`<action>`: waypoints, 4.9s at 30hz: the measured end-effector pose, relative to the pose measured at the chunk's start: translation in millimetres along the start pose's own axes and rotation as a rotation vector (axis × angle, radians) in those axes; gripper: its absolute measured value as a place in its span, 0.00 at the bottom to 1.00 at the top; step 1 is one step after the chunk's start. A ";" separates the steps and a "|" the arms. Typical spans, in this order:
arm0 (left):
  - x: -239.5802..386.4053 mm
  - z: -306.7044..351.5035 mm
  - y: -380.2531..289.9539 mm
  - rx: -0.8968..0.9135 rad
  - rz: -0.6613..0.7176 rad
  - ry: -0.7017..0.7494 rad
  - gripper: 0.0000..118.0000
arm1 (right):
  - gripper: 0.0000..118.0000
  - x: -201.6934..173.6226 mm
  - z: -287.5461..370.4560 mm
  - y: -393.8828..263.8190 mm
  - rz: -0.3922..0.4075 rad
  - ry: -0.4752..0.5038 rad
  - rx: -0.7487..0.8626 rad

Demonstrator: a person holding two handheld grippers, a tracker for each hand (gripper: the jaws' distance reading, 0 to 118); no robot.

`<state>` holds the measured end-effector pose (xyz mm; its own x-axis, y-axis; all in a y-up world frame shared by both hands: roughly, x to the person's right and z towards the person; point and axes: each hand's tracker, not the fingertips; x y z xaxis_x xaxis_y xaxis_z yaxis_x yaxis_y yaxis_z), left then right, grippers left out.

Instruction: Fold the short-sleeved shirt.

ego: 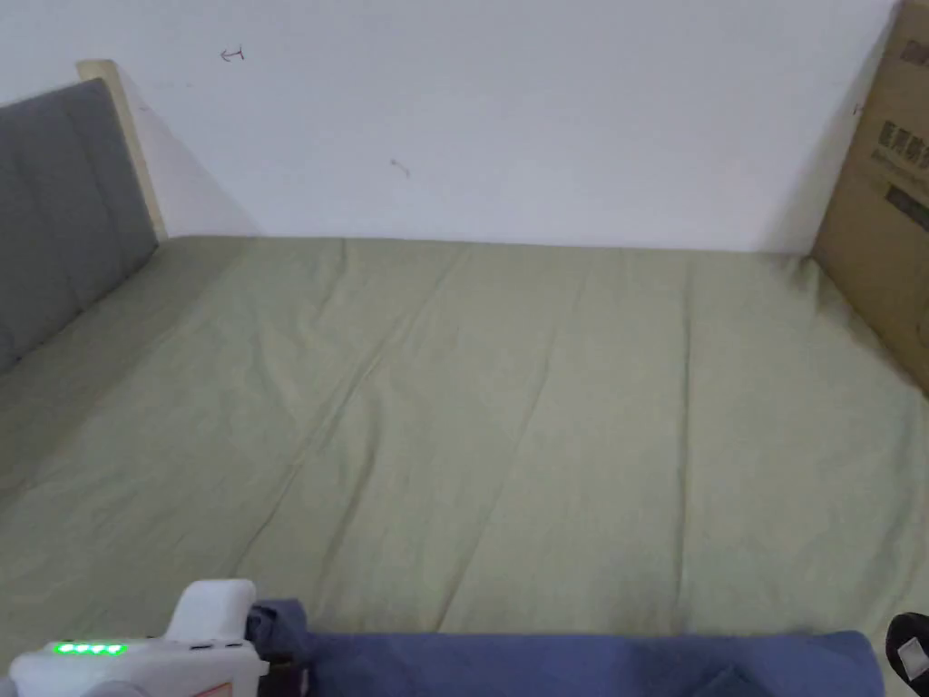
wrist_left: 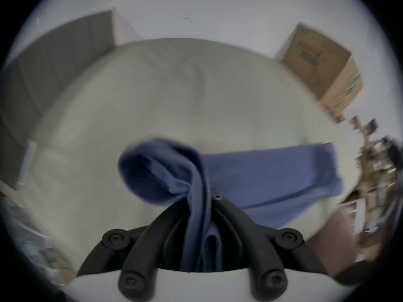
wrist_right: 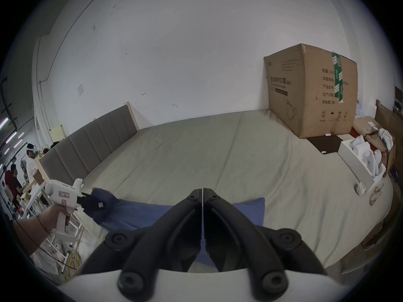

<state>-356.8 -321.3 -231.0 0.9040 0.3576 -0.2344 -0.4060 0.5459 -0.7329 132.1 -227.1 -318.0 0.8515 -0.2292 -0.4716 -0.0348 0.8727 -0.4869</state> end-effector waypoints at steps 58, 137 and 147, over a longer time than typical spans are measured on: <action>-97.1 -69.4 -31.3 -0.047 0.435 -0.621 1.00 | 0.01 -18.3 -15.0 -4.5 0.032 -0.008 -0.069; 215.5 -28.1 0.1 0.283 -0.247 -0.313 0.01 | 0.01 53.7 45.1 20.3 -0.277 0.121 0.104; 166.8 148.6 9.0 0.904 -0.349 0.078 0.01 | 0.01 -7.5 65.3 59.1 0.037 -0.045 0.545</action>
<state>-229.6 -144.2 -181.7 0.9862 0.0319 -0.1623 -0.0340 0.9994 -0.0100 157.8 -145.6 -295.3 0.8766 -0.1863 -0.4437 0.2011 0.9795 -0.0139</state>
